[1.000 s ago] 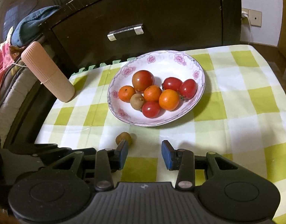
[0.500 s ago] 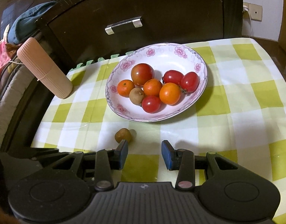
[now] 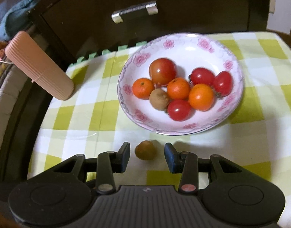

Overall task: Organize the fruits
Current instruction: 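Grasp a kiwi with the left tool while the right tool grasps the other kiwi, then carry both kiwis in the left and right tools over the flowered bowl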

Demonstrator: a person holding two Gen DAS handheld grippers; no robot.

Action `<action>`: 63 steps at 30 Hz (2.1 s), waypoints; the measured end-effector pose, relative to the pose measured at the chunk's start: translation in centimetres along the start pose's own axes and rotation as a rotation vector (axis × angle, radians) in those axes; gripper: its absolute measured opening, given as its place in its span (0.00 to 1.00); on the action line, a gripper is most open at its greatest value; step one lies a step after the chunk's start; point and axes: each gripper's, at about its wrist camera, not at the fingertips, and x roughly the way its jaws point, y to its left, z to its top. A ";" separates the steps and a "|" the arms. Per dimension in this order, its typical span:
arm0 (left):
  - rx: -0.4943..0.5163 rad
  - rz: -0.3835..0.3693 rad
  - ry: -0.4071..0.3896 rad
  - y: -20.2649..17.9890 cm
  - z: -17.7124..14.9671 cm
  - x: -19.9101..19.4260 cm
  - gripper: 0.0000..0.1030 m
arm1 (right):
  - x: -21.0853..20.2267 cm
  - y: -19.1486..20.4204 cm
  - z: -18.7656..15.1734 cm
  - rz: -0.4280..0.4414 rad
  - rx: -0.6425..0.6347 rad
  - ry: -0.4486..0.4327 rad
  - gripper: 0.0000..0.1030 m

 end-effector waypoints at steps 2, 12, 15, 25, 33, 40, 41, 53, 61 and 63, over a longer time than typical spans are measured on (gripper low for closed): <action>-0.002 0.001 0.005 0.1 -0.1 0.1 0.34 | 0.8 0.2 0.1 -0.004 0.002 0.009 0.37; 0.001 0.015 0.016 -0.1 -0.1 0.4 0.36 | 0.4 0.7 -0.2 -0.062 -0.134 0.024 0.23; 0.008 0.011 0.014 -0.2 -0.1 0.3 0.40 | -0.7 -0.1 -1.0 -0.088 -0.163 0.030 0.23; -0.011 0.029 0.011 -0.1 -0.5 0.1 0.57 | -5.9 -2.9 -4.8 -0.113 -0.184 0.031 0.23; -0.015 0.060 0.005 -0.3 -0.6 0.4 0.66 | -5.9 -3.6 -5.8 -0.093 -0.149 0.033 0.23; 0.024 0.074 0.008 -0.9 -0.7 0.8 0.56 | -5.3 -3.2 -5.9 -0.078 -0.157 0.044 0.23; 0.033 0.075 0.015 -1.0 -0.8 0.9 0.53 | -5.2 -3.2 -5.9 -0.078 -0.158 0.047 0.23; 0.088 0.079 0.016 -1.9 -1.3 0.6 0.33 | -4.3 -2.9 -5.7 -0.071 -0.165 0.064 0.23; 0.110 0.071 -0.013 -2.6 -1.4 0.1 0.33 | -4.0 -2.6 -5.7 -0.064 -0.174 0.069 0.23; 0.114 0.072 -0.016 -2.7 -1.3 0.1 0.33 | -4.0 -2.5 -5.8 -0.064 -0.178 0.069 0.23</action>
